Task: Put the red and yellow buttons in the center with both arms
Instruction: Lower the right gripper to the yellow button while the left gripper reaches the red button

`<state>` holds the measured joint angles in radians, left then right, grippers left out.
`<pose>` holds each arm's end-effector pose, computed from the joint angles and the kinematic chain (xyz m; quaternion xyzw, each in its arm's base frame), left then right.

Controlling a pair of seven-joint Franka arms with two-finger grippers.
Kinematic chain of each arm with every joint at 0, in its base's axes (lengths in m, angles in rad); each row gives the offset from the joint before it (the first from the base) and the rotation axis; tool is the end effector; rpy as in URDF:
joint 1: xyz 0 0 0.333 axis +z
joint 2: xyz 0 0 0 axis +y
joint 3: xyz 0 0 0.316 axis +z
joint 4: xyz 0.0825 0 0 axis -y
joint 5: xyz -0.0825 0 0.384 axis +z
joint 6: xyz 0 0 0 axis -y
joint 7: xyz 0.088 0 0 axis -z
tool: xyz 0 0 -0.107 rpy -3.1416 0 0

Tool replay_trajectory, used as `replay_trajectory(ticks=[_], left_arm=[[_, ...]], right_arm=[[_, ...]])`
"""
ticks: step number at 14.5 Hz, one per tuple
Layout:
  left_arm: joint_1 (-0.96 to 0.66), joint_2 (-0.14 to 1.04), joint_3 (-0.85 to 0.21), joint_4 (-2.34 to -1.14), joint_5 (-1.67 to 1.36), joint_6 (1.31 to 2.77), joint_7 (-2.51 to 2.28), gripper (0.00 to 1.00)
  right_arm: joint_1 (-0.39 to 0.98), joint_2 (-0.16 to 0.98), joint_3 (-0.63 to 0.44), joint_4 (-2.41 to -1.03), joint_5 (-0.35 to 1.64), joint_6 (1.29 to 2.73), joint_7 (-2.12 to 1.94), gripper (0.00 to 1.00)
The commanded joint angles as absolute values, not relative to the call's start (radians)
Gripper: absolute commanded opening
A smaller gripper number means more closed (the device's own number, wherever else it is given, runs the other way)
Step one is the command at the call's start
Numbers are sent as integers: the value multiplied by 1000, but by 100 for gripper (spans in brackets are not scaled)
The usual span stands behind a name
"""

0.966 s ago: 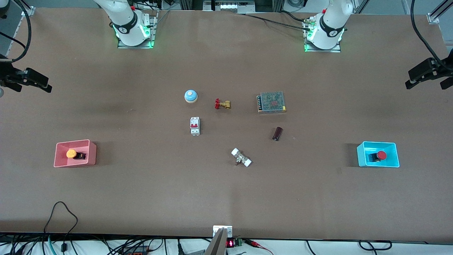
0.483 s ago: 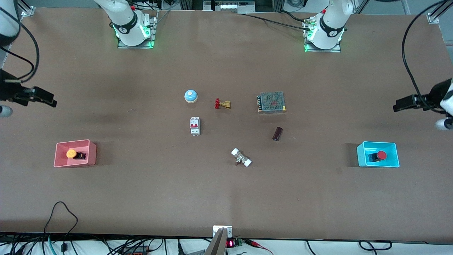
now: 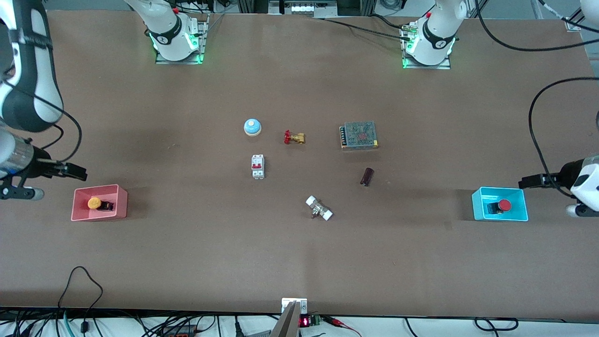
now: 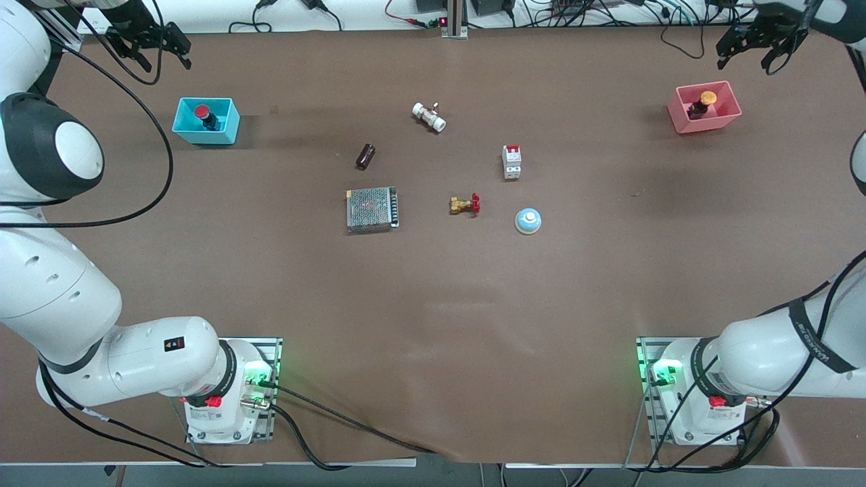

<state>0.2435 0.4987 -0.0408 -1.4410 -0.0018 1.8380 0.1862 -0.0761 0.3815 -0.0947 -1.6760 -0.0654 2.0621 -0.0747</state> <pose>0.6732 0.1429 0.3944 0.9986 0.0105 -0.0476 0.0203 0.6515 -0.1095 0.3835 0.9985 -0.0292 -0.0028 0.0465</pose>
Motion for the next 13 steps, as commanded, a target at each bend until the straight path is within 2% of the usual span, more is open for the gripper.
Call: replay_trajectory(ticks=[1,7,13], left_arm=[[265,592,-46,-1401,17,1914,268,100],[267,690,-38,-1416,21,1991,279,100],[267,742,-38,-1440,41,2042,273,100]], right_arm=[[-97,472,-89,-1631,-86,2124,-83,100],[-113,664,-89,-1479,-81,2132,-123,100],[-112,727,-87,-1463,-80,2166,-146,100]])
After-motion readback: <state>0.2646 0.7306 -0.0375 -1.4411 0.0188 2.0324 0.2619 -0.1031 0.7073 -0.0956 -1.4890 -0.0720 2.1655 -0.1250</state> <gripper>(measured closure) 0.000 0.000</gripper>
